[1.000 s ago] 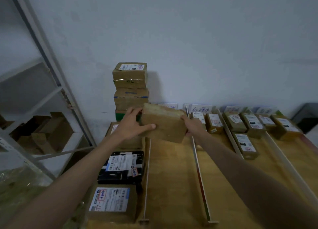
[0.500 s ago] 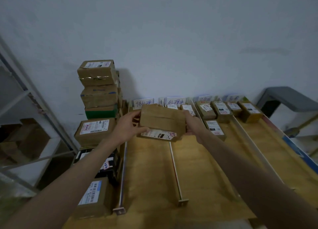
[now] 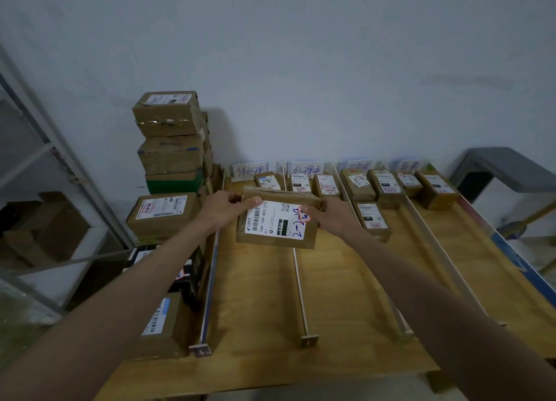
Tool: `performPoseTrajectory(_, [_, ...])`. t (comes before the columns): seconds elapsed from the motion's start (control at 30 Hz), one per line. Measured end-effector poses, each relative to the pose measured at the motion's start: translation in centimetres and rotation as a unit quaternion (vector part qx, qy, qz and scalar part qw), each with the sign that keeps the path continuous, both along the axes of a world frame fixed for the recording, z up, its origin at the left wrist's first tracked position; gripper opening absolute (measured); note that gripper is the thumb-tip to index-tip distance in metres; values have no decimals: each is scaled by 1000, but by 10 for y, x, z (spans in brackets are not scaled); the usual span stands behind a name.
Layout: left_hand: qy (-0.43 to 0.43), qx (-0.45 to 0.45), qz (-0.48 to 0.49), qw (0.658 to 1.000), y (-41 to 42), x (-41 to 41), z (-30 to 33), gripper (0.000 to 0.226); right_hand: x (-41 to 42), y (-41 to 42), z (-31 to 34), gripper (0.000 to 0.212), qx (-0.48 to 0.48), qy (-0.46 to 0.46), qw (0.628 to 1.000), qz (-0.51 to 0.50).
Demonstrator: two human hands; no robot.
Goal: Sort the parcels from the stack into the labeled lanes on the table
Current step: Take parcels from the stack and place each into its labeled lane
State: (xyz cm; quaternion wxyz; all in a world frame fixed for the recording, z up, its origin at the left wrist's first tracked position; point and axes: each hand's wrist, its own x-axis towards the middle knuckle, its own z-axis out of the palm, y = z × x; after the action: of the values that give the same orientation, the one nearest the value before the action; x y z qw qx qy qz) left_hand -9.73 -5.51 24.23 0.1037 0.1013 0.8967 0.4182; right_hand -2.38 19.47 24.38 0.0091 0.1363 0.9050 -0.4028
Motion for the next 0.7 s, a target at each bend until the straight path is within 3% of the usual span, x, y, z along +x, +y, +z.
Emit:
performPoseTrajectory(0.2, [-1,-11,-53,999,-3,-21,4,20,-5,6,-10,50,-79,-52,995,-13])
performPoseTrajectory(0.37, [-8,-89,-133,987,4,-48,14,32,-3,5,-14,62,3,-37,998,41])
performPoseTrajectory(0.5, [-9,-97,-179,979,16,-63,10,36,-3,5,-24,23,68,-23,991,116])
performPoseTrajectory(0.6, [-2,-112,-201,973,32,-70,2,38,3,6,-33,26,102,-6,992,69])
performPoseTrajectory(0.7, [7,-117,-219,969,55,-72,-9,36,13,14,-40,31,71,-36,997,-5])
